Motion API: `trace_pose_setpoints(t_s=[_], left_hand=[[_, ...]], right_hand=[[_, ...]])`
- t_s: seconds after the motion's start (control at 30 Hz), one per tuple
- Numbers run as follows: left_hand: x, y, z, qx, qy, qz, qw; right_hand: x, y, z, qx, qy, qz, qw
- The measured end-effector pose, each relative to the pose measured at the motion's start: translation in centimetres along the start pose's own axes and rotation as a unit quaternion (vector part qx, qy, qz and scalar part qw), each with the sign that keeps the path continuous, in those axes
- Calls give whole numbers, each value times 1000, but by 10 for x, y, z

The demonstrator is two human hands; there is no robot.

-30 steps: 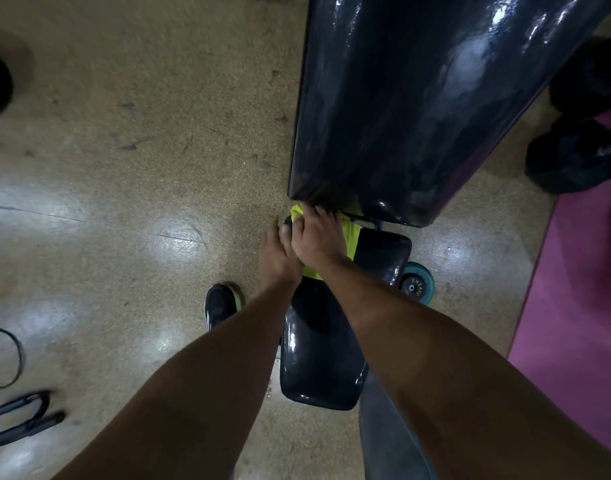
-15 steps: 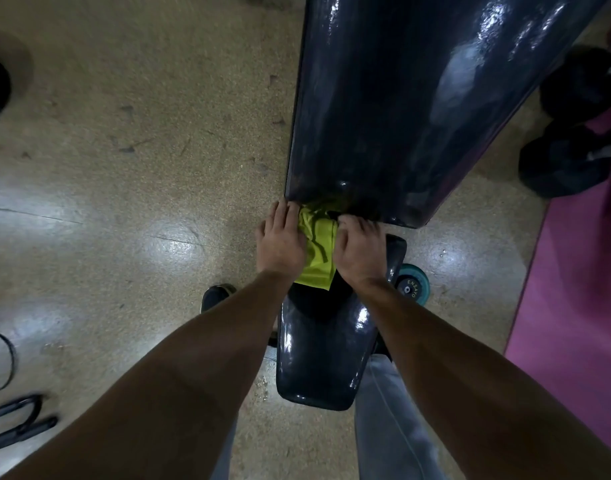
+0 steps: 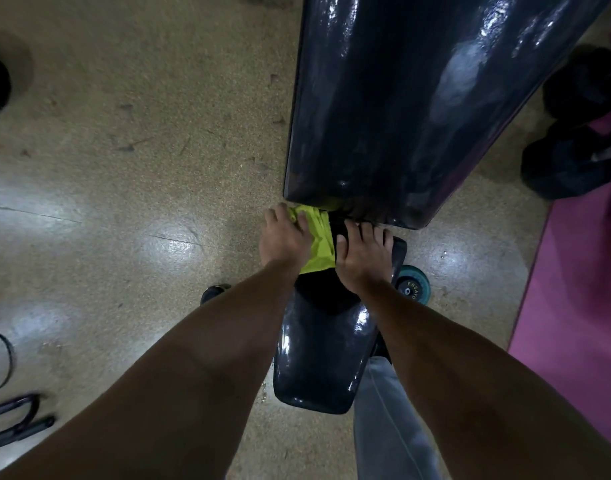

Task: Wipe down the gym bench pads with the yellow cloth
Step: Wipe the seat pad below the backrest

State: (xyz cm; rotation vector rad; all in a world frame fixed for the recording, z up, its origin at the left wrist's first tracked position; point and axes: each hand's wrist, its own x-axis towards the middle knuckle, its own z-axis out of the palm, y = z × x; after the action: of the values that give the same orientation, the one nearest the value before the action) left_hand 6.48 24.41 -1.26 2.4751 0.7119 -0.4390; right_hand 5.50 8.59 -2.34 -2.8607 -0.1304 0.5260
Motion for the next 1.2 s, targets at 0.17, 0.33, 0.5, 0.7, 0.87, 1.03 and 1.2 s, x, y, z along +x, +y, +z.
trace_pose_setpoints(t_s=[0.17, 0.33, 0.5, 0.7, 0.87, 1.03, 1.2], left_hand=[[-6, -5, -4, -98, -3, -96, 990], [-29, -17, -1, -153, 13, -154, 976], [-66, -31, 6, -195, 20, -182, 963], [-109, -35, 1, -184, 11, -227, 956], [-138, -40, 1, -181, 16, -260, 948], [-160, -48, 6, -187, 21, -300, 935], [-178, -54, 8, -177, 8, -331, 927]], right_hand=[[5, -2, -5, -26, -23, -18, 999], [7, -3, -7, -49, -41, -26, 998], [5, -5, -7, -50, -28, -20, 998], [4, -8, -10, -58, -35, -14, 998], [4, -8, -9, -58, -38, -14, 997], [4, -9, -9, -61, -32, -13, 998], [0, -12, -11, -73, -42, -3, 996]])
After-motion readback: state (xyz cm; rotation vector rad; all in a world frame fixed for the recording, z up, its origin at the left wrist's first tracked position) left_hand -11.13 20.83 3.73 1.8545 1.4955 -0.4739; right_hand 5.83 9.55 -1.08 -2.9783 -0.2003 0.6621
